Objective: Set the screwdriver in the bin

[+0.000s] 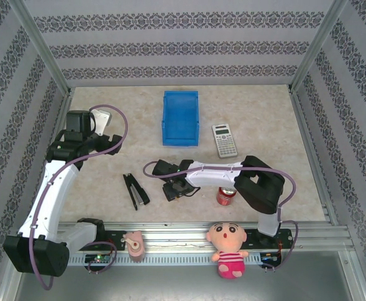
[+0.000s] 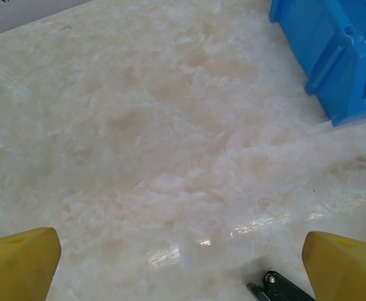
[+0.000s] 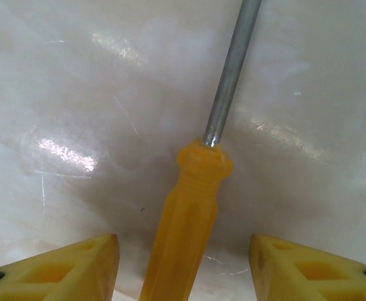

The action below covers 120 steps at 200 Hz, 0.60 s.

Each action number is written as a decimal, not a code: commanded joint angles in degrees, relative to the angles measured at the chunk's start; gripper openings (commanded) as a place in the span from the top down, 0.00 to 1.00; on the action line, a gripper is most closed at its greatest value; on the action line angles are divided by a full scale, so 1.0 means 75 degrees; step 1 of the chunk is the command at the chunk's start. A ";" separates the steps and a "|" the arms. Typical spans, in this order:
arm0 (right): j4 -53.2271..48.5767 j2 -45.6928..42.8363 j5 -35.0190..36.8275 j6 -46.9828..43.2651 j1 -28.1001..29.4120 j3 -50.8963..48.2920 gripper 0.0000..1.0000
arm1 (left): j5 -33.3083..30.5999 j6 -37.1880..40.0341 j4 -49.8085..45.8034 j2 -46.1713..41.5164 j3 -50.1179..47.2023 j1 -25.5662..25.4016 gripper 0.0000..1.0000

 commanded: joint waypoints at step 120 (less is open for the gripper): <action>0.0221 0.0015 0.0679 -0.0028 0.0249 -0.0439 0.74 | 0.0182 0.0362 -0.0291 -0.0014 0.0015 -0.0059 0.01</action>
